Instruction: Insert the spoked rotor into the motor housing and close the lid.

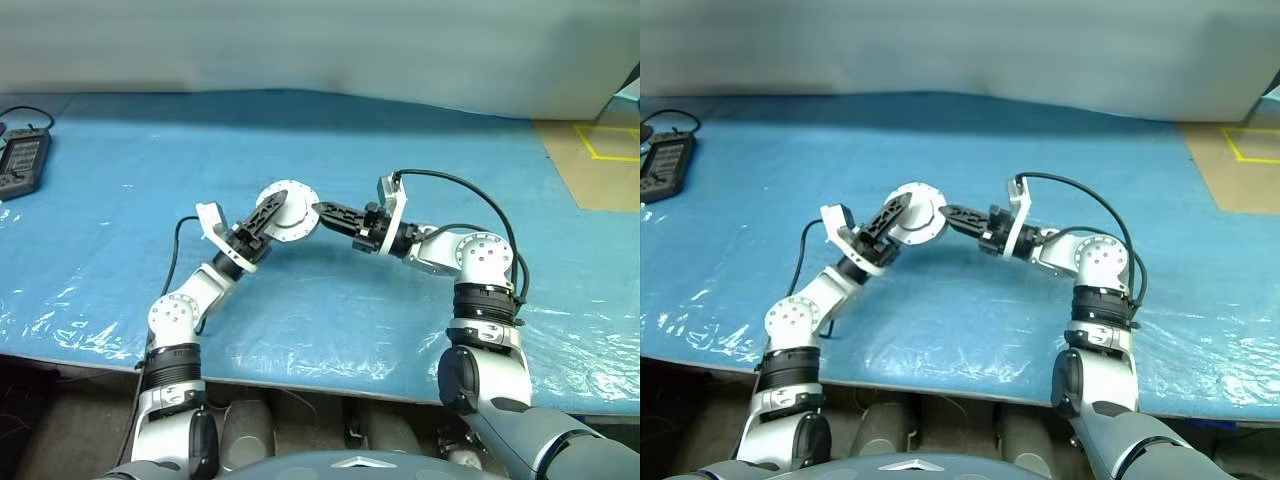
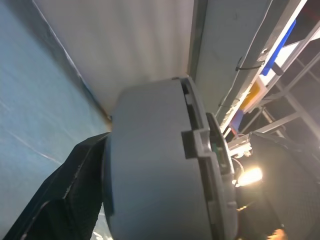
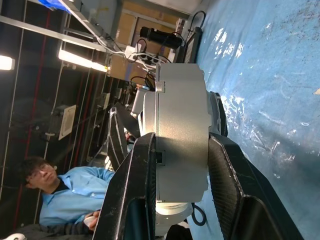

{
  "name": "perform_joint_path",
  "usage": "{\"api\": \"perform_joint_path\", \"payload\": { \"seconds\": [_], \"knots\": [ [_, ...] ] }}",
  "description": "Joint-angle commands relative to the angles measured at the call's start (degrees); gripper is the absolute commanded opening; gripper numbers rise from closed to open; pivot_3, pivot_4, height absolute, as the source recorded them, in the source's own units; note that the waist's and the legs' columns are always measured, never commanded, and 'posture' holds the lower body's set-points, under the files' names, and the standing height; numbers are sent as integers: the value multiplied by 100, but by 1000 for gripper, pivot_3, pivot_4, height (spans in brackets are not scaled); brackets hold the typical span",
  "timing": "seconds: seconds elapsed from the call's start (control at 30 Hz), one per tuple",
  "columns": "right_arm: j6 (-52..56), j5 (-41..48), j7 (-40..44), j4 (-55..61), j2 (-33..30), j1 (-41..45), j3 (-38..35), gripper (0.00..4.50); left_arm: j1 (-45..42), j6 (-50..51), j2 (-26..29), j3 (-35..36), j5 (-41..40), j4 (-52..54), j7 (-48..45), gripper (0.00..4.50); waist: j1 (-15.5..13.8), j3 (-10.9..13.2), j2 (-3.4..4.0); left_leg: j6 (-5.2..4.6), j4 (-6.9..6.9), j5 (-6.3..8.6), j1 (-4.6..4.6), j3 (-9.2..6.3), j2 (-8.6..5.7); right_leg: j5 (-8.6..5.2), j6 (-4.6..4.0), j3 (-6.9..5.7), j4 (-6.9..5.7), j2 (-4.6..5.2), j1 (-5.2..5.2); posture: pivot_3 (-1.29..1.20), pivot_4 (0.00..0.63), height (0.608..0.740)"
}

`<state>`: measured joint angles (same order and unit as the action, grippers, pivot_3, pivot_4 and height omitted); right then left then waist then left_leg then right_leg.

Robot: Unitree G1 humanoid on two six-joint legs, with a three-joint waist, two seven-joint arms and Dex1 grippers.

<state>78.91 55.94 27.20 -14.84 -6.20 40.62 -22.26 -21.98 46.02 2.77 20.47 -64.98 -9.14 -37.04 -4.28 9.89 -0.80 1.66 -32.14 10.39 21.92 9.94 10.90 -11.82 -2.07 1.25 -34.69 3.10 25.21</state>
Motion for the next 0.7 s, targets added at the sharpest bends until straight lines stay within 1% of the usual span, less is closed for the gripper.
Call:
{"api": "perform_joint_path", "payload": {
  "seconds": [0.03, 0.13, 0.23, 0.27, 0.3, 0.47, 0.57, 0.63, 0.67, 0.7],
  "knots": [
    [-109, 269, 139, 283, 16, 110, -28, 1249, 0, -136, -59, -14, -53, 130, -159, 4488, 0, 0, 0, 0, 0, 0, 0, 0, 0, 0, 0, 0, 0, 0, 0, 0, 150, 740],
    [-195, 229, 129, 215, 18, 153, -10, 1249, 99, -65, -13, -52, -111, 178, -365, 3876, 11, 0, 0, 0, 0, 0, 0, 0, -1, 1, 1, 0, 0, 0, 0, 0, 150, 740],
    [-246, 226, 131, 185, 22, 173, 16, 1249, 133, -70, -1, -61, -105, 182, -364, 2896, 14, 0, 0, 0, 0, 0, 0, 0, 0, 2, 3, 0, -1, -1, 0, 0, 150, 740],
    [-265, 223, 132, 175, 32, 178, 27, 1249, 149, -38, 1, -66, -139, 197, -375, 2631, 13, 0, 0, 0, 0, 0, 0, 0, 0, 2, 3, 0, -1, 0, 0, 0, 150, 740],
    [-277, 225, 131, 164, 46, 185, 34, 1249, 164, -14, 2, -73, -165, 214, -383, 2506, 13, 0, 0, 0, -1, 0, 0, 0, 0, 1, 2, -1, -1, 0, 0, 0, 150, 740],
    [-294, 230, 136, 136, 70, 196, 64, 1249, 207, 51, -9, -83, -227, 231, -361, 2506, 14, 0, 0, 0, -2, 0, -4, 0, -1, 1, 1, 0, -3, 0, -3, 0, 150, 740],
    [-395, 152, 283, 199, -8, 150, 175, 1249, 179, -97, -37, -82, -34, 102, -140, 2506, 13, 0, 0, 0, -2, 0, -3, 0, -1, 1, 1, 0, -2, 0, -3, 0, 150, 740],
    [-532, 31, 413, 279, -107, 97, 344, 1858, 150, -171, -46, -66, 28, 58, -59, 2506, 12, 0, 0, 0, -2, 0, -3, 0, -1, 1, 2, 0, -2, 1, -3, 0, 150, 740],
    [-578, -2, 458, 296, -143, 83, 407, 2087, 141, -203, -50, -63, 50, 51, -44, 2506, 14, 0, 0, 0, -3, 0, -4, -1, -1, 1, 1, 0, -3, 1, -4, 0, 150, 740],
    [-693, -53, 462, 285, -146, 81, 429, 2446, 103, -276, -64, -30, 88, -1, 17, 2506, 16, 0, 0, 0, -3, 0, -4, -1, -1, 2, 2, 0, -3, 0, -4, 0, 150, 740]
  ]
}}
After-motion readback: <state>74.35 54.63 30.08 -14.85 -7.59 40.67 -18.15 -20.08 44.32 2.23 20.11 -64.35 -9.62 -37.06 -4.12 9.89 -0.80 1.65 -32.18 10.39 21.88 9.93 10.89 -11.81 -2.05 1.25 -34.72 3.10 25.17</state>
